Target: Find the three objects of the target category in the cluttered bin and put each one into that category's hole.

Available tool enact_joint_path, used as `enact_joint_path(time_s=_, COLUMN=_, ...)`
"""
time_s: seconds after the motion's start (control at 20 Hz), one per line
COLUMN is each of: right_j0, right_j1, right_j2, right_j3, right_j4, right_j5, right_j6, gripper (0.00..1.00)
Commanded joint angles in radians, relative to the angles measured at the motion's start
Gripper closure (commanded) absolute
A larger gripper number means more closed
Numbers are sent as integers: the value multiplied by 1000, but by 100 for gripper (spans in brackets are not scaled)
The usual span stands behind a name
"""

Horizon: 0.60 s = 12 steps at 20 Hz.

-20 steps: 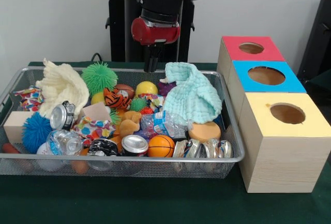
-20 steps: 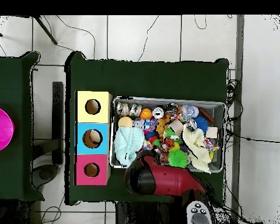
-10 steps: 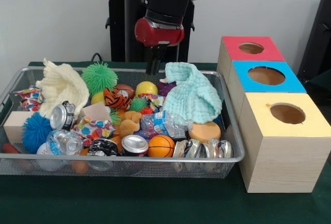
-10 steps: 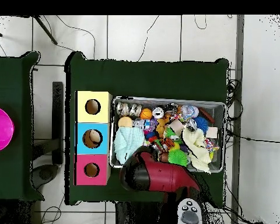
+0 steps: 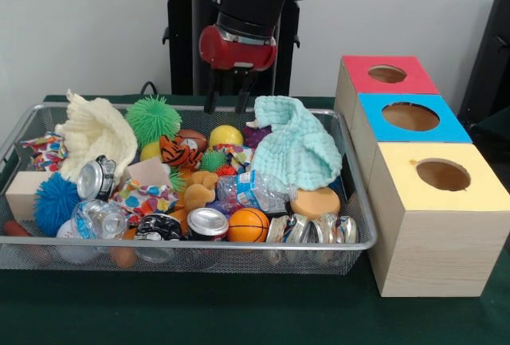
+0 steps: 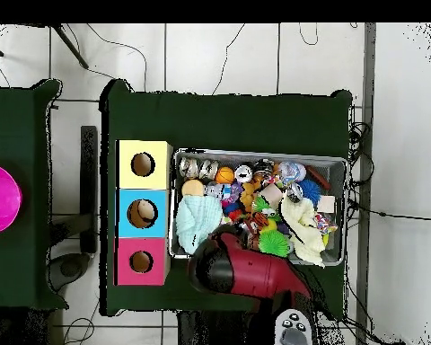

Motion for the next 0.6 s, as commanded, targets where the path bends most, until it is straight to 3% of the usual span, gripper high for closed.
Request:
enact_joint_path(time_s=0.05, right_j0=11, right_j1=48, right_j2=-10, right_j3=-55, right_j4=64, right_j5=-56, right_j6=281, gripper=0)
enact_joint_path(time_s=0.3, right_j0=8, right_j1=46, right_j2=-9, right_j3=-45, right_j4=64, right_j5=-70, right_j6=271, gripper=0)
enact_joint_path(time_s=0.35, right_j0=-16, right_j1=38, right_j2=19, right_j3=-30, right_j4=46, right_j5=-94, right_j6=260, gripper=0)
enact_joint_path(time_s=0.4, right_j0=-37, right_j1=22, right_j2=59, right_j3=-30, right_j4=11, right_j5=-94, right_j6=220, gripper=0)
enact_joint_path(time_s=0.5, right_j0=19, right_j1=14, right_j2=21, right_j3=-94, right_j4=-93, right_j5=-63, right_j6=93, gripper=0)
enact_joint_path(time_s=0.6, right_j0=-39, right_j1=-4, right_j2=140, right_j3=-90, right_j4=-172, right_j5=4, right_j6=-16, gripper=0)
